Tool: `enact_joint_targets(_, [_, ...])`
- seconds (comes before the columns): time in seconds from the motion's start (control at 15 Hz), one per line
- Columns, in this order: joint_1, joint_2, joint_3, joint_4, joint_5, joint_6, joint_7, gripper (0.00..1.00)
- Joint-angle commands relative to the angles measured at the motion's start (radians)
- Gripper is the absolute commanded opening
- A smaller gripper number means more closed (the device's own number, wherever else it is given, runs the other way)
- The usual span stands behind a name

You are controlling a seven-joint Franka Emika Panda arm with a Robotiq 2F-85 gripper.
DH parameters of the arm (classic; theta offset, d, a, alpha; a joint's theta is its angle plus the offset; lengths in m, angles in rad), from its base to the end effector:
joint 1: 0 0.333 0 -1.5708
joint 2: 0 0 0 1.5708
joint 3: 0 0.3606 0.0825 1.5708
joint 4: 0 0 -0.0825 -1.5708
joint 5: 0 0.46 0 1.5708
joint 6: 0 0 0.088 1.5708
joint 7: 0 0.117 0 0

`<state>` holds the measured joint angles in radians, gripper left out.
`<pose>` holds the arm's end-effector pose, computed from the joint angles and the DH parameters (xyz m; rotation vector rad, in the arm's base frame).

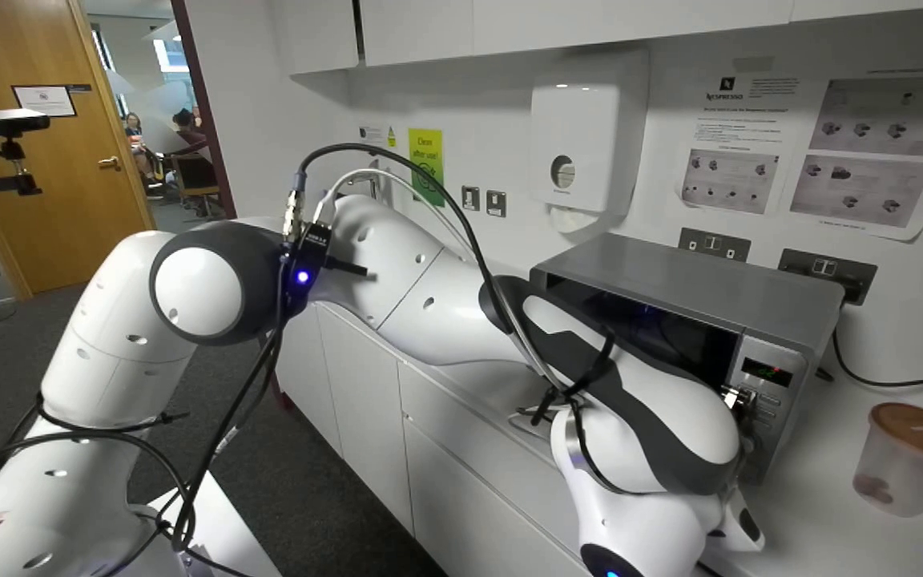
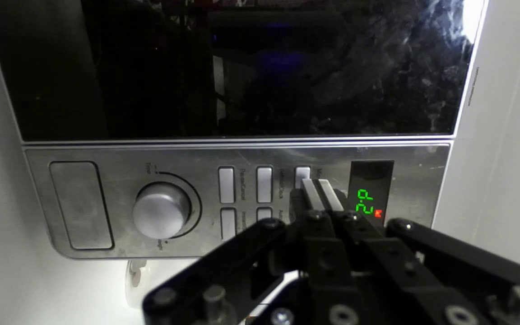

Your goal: Press a button on the microwave

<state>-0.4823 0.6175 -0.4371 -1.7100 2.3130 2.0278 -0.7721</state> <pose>0.5568 -0.5689 0.2916 -1.1499 1.2805 -1.2706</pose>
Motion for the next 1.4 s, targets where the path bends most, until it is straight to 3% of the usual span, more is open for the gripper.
enact_joint_targets(0.0, [0.0, 0.002, 0.004, 0.04, -0.011, 0.044, 0.016, 0.0])
enact_joint_targets(0.53, [0.003, 0.007, 0.01, 0.055, -0.021, 0.1, 0.026, 0.0])
enact_joint_targets(1.33, [0.001, 0.012, 0.013, 0.058, -0.053, 0.083, 0.014, 0.0])
